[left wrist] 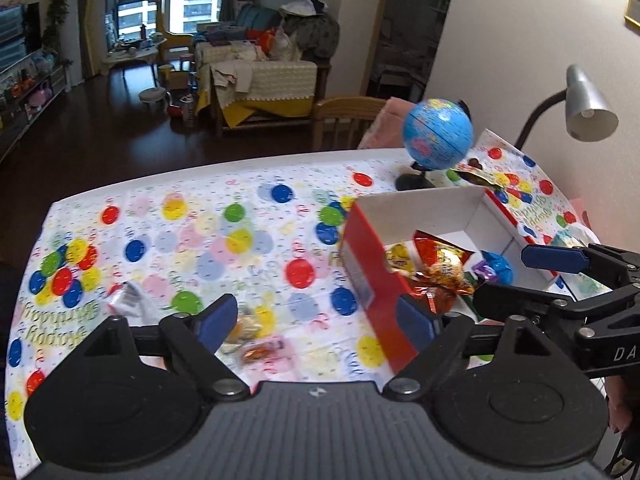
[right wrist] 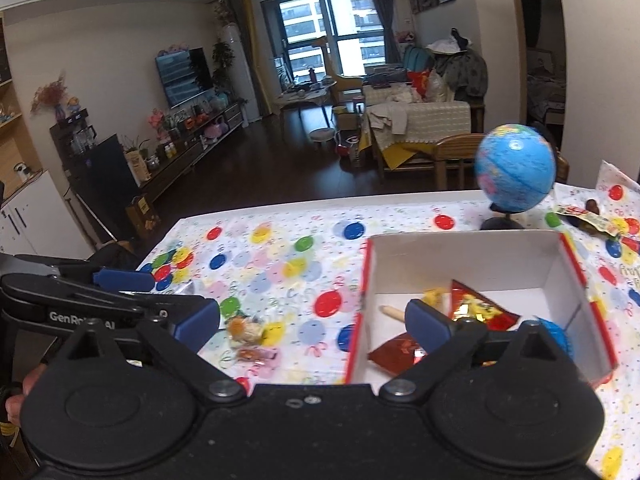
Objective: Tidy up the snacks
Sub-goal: 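Move both tools back from the box toward the remaining snacks on the table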
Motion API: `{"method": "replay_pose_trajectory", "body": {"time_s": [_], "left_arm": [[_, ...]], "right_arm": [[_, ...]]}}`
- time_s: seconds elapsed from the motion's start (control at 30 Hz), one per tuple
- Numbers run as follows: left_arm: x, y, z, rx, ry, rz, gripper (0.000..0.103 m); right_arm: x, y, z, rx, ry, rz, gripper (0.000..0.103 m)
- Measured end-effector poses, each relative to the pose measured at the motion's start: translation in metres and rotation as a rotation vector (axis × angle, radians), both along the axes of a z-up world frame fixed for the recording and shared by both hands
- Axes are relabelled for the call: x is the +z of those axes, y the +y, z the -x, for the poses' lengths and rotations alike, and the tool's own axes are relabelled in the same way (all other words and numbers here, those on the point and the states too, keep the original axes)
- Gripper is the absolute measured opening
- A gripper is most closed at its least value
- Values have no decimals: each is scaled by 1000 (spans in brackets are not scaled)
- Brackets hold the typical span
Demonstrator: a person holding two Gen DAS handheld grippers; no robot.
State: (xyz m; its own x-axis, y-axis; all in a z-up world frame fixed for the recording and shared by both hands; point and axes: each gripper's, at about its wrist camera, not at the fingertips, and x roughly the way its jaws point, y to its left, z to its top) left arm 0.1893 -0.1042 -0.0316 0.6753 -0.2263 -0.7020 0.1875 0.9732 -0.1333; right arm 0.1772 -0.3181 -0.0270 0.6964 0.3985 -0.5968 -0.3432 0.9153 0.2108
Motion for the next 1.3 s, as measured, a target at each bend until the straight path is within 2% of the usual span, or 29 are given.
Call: {"method": "replay_pose_trajectory", "body": {"time_s": [0.13,0.2,0.3,0.8,0.93,1.3], "left_arm": [[-4,27,5,26,5,18,90],[-7,41,9,41,-5,19,103],[-13,58,14,65,-19,4,103],[-77,115,9,183,68,-29,103],[-97,123,2,201,107,-39,103],[-146,138,-23,259,224,-46,103]], "right_arm": [[-4,20,1,17,7,-12,102],[-7,30,0,22,12,-17,103],[-13,43,-1,28,20,-22,103],[-67,102,-25,57,124,41,102],[-84,116,-34,87,144,79,99],[-133,145,-67,209,196,231,78]]}}
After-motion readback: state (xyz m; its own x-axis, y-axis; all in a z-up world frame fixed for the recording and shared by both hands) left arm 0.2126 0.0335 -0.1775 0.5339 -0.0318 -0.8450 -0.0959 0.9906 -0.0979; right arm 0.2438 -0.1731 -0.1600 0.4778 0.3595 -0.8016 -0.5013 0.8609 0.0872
